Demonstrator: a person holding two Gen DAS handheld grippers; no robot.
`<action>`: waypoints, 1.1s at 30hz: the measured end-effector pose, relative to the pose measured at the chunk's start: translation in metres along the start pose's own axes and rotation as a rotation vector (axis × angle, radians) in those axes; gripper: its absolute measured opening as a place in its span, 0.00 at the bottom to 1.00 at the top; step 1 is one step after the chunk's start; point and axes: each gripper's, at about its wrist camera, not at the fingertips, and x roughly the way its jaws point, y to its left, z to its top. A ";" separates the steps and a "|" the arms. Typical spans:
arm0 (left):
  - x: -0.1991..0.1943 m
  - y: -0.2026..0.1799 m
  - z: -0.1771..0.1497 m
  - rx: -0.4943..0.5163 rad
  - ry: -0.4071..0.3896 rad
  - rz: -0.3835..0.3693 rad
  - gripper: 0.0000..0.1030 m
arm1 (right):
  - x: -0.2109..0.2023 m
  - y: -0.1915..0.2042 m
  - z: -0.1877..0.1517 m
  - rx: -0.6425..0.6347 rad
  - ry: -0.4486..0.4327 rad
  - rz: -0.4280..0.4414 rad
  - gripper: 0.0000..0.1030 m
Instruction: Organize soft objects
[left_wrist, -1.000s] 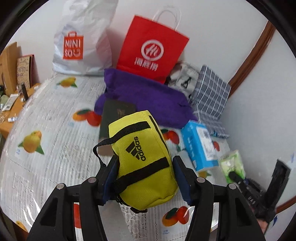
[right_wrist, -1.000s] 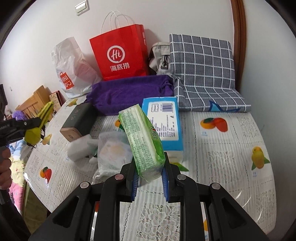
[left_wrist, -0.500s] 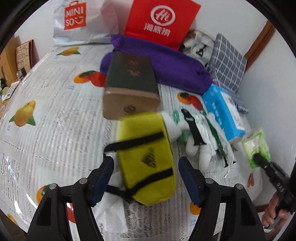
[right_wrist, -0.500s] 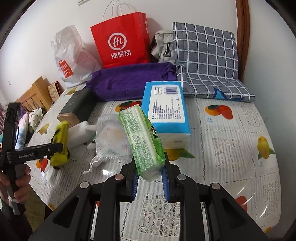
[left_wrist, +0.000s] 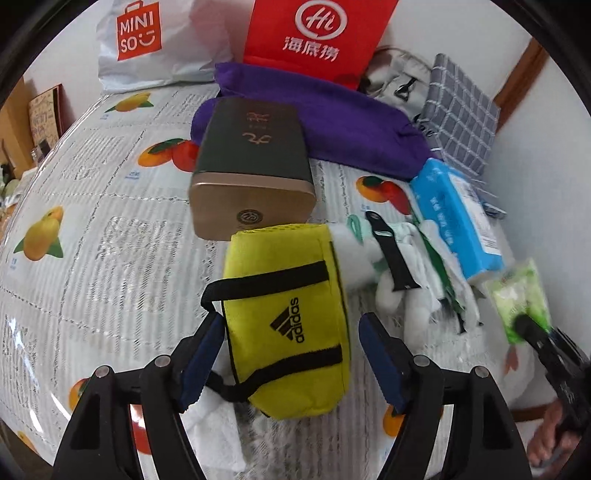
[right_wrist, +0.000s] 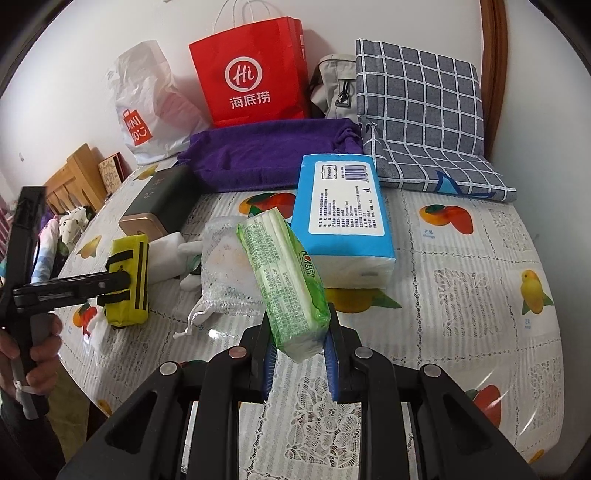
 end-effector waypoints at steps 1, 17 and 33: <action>0.002 -0.002 0.000 0.005 0.004 -0.005 0.68 | 0.000 -0.001 0.000 0.002 0.002 0.000 0.22; -0.044 -0.006 0.012 -0.069 -0.067 -0.259 0.46 | -0.008 -0.003 -0.008 0.011 -0.009 0.014 0.22; -0.033 0.012 -0.026 0.053 -0.011 -0.070 0.65 | -0.012 0.006 -0.019 -0.002 -0.007 0.016 0.22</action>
